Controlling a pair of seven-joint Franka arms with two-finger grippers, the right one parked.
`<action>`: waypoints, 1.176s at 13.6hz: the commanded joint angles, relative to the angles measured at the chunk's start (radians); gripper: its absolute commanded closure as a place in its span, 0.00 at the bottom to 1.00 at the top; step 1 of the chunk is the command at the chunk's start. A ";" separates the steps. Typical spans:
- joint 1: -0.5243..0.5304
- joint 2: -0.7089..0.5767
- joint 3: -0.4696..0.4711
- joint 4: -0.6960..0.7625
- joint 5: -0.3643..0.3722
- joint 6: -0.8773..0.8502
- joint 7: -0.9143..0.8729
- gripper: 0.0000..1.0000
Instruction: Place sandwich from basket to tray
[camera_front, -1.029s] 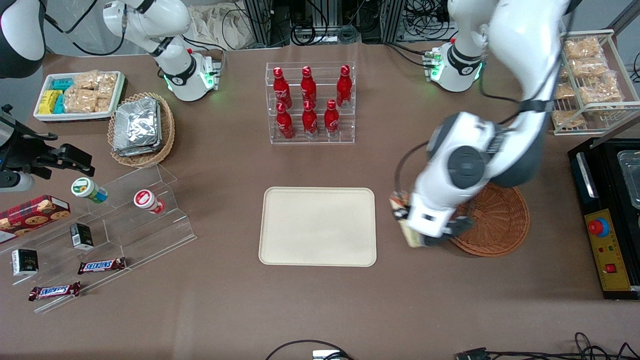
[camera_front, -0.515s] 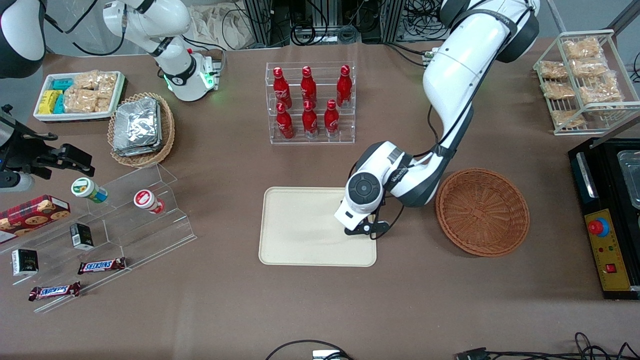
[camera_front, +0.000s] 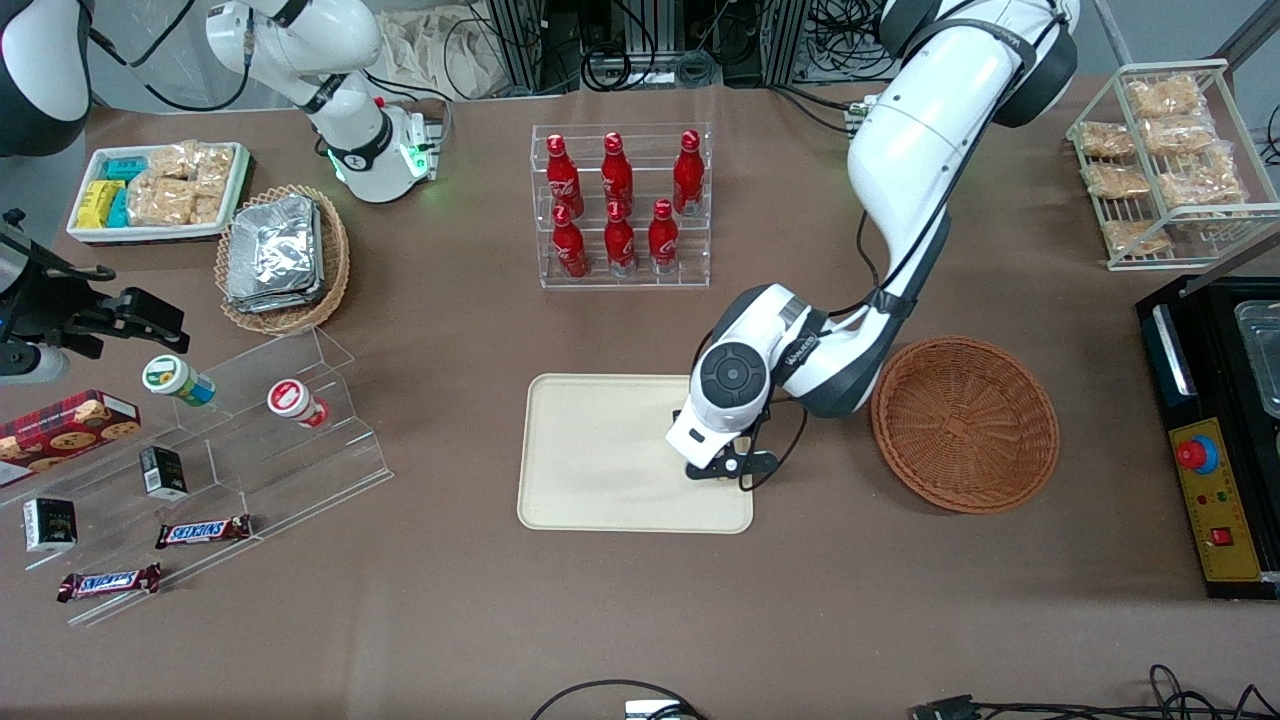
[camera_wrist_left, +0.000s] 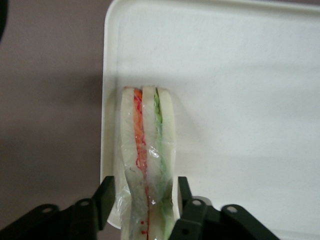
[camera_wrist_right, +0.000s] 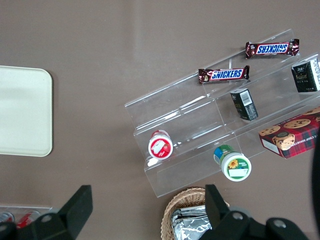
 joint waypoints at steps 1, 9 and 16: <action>0.004 -0.104 0.013 -0.007 0.018 -0.113 0.004 0.00; 0.182 -0.759 0.011 -0.597 -0.053 -0.161 0.154 0.00; 0.535 -0.845 0.014 -0.446 -0.119 -0.388 0.619 0.00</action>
